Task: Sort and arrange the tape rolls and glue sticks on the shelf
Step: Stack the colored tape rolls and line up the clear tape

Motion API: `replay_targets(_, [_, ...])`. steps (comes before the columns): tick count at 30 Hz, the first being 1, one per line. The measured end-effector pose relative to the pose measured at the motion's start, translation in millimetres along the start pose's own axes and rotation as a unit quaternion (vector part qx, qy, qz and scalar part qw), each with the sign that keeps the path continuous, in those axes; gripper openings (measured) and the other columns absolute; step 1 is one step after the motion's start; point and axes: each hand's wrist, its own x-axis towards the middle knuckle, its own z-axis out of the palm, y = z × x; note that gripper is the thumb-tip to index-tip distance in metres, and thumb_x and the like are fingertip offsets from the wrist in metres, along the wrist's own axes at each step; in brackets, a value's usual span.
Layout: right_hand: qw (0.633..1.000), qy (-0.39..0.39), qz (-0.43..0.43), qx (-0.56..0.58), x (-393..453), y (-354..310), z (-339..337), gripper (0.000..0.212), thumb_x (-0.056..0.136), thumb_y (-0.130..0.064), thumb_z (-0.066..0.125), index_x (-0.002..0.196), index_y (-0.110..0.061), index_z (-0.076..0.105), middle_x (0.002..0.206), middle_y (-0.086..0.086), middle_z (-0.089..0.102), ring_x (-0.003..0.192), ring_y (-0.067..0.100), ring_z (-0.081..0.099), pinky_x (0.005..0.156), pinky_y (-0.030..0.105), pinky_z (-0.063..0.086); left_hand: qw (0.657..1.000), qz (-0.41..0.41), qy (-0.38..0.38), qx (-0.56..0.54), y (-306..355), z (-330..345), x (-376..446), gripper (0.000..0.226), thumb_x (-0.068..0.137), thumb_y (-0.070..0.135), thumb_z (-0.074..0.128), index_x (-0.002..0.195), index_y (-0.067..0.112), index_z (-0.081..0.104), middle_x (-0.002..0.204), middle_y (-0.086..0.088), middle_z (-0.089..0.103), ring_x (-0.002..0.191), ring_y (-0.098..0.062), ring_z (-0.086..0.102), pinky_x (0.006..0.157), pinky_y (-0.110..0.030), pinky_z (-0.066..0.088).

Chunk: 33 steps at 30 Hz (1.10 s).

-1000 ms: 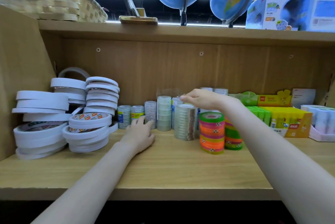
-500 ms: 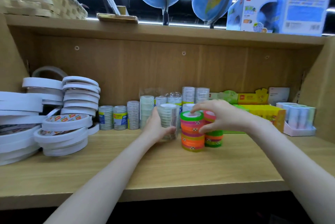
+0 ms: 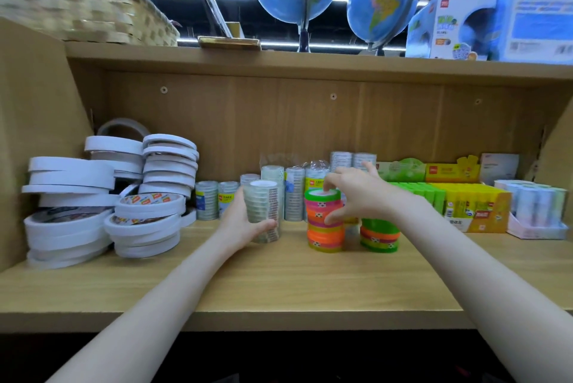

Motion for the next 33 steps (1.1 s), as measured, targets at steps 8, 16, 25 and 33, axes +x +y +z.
replay_targets(8, [0.999, -0.012, 0.028, 0.035, 4, 6, -5, 0.055, 0.070, -0.059, 0.069, 0.108, -0.023, 0.051, 0.111, -0.004, 0.050, 0.119, 0.019, 0.045, 0.113, 0.056, 0.007, 0.999, -0.019, 0.023, 0.016, -3, -4, 0, 0.085, 0.077, 0.025, 0.075, 0.143, 0.014, 0.023, 0.142, -0.006, 0.044, 0.130, -0.023, 0.041, 0.102, -0.034, 0.035])
replay_targets(16, [0.996, 0.003, -0.034, -0.082, 0, -15, 6, 0.083, 0.072, -0.064, 0.062, 0.142, -0.036, 0.028, 0.140, -0.001, 0.039, 0.139, 0.022, 0.019, 0.108, 0.063, -0.010, 1.000, -0.003, 0.020, -0.003, 1, -2, -6, 0.077, 0.077, 0.025, 0.075, 0.139, 0.015, 0.030, 0.136, -0.004, 0.050, 0.126, -0.021, 0.045, 0.097, -0.031, 0.036])
replay_targets(25, [0.997, -0.031, -0.016, -0.073, -18, -1, -10, 0.070, 0.072, -0.057, 0.067, 0.132, -0.029, 0.043, 0.128, 0.002, 0.049, 0.135, 0.019, 0.026, 0.111, 0.060, -0.010, 1.000, 0.000, 0.017, -0.003, -2, 0, -4, 0.080, 0.076, 0.026, 0.075, 0.140, 0.014, 0.028, 0.137, -0.004, 0.049, 0.126, -0.021, 0.046, 0.102, -0.035, 0.037])
replay_targets(33, [0.990, 0.006, 0.102, 0.097, 9, 8, -30, 0.052, 0.084, -0.054, 0.057, 0.127, -0.024, 0.052, 0.126, 0.004, 0.056, 0.116, 0.025, 0.051, 0.101, 0.046, 0.039, 1.000, 0.012, -0.011, -0.002, 0, 6, -4, 0.083, 0.077, 0.028, 0.075, 0.141, 0.013, 0.025, 0.140, -0.004, 0.046, 0.128, -0.020, 0.043, 0.100, -0.030, 0.035])
